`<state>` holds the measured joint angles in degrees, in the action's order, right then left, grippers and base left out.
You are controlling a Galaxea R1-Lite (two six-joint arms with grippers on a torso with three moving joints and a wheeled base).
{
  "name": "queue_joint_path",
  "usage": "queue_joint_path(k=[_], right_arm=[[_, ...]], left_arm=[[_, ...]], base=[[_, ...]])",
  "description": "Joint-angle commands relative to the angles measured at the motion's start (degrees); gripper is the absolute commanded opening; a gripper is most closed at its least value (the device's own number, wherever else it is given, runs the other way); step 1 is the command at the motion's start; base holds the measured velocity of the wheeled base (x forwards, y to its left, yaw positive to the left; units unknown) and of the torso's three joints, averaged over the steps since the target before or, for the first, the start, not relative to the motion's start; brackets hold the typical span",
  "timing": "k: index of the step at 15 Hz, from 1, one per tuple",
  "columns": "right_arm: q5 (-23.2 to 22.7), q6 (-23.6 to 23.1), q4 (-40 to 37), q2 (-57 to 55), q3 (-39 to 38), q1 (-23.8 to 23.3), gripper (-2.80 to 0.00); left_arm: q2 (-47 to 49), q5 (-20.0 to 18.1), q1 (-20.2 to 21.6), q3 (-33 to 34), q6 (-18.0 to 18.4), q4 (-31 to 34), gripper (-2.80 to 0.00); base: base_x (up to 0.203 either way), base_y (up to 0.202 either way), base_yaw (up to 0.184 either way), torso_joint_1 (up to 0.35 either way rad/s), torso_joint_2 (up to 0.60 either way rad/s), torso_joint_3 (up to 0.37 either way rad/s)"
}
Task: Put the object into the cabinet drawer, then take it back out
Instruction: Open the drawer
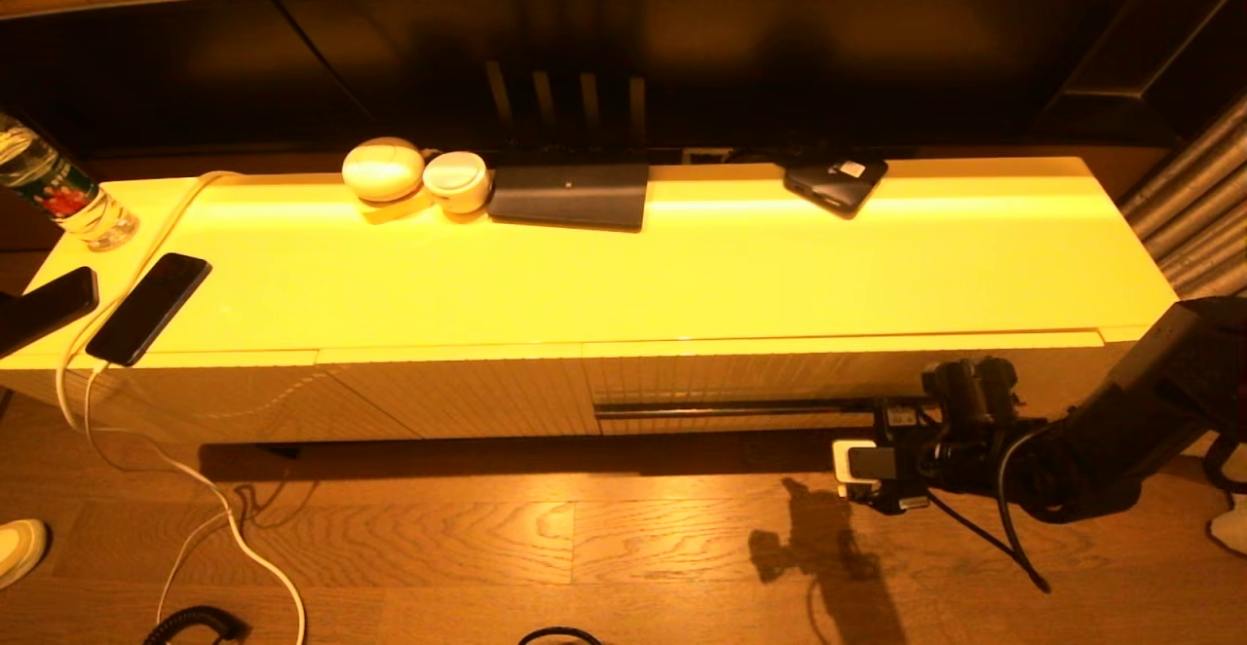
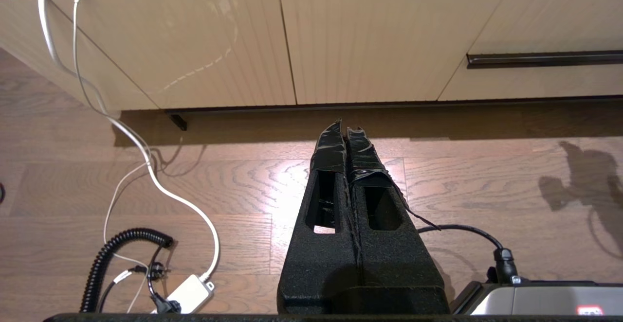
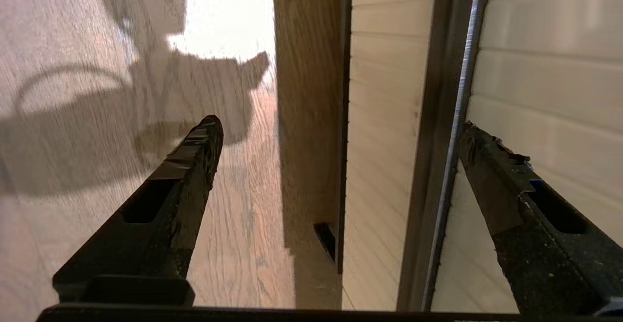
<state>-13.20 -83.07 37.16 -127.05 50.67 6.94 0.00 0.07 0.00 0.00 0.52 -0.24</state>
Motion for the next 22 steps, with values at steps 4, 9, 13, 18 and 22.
queue_joint_path(k=[4,9,13,18,22], right_arm=[[1.49,-0.10,0.11,-3.34,4.23,0.33,0.00],[2.42,0.01,-0.15,-4.08,8.04,0.45,0.00],[2.91,0.01,-0.33,-5.12,7.70,0.70,0.00],[3.18,0.18,-0.68,-5.66,6.20,0.89,0.00],[3.18,0.34,-0.68,-5.00,3.37,1.37,0.00]], left_arm=[[0.00,0.01,0.00,0.09,0.00,-0.02,-2.80],[0.00,0.01,0.00,0.17,0.00,-0.02,-2.80],[0.00,0.01,0.00,0.09,0.00,-0.02,-2.80],[0.00,0.01,0.00,0.09,0.00,-0.02,-2.80],[0.00,0.01,0.00,0.09,0.00,-0.02,-2.80]], base=[[0.000,0.000,0.000,0.000,0.00,0.000],[0.000,0.000,0.000,0.000,0.00,0.000],[0.000,0.000,0.000,0.000,0.00,0.000],[0.000,0.000,0.000,0.000,0.00,0.000],[0.000,0.000,0.000,0.000,0.00,0.000]])
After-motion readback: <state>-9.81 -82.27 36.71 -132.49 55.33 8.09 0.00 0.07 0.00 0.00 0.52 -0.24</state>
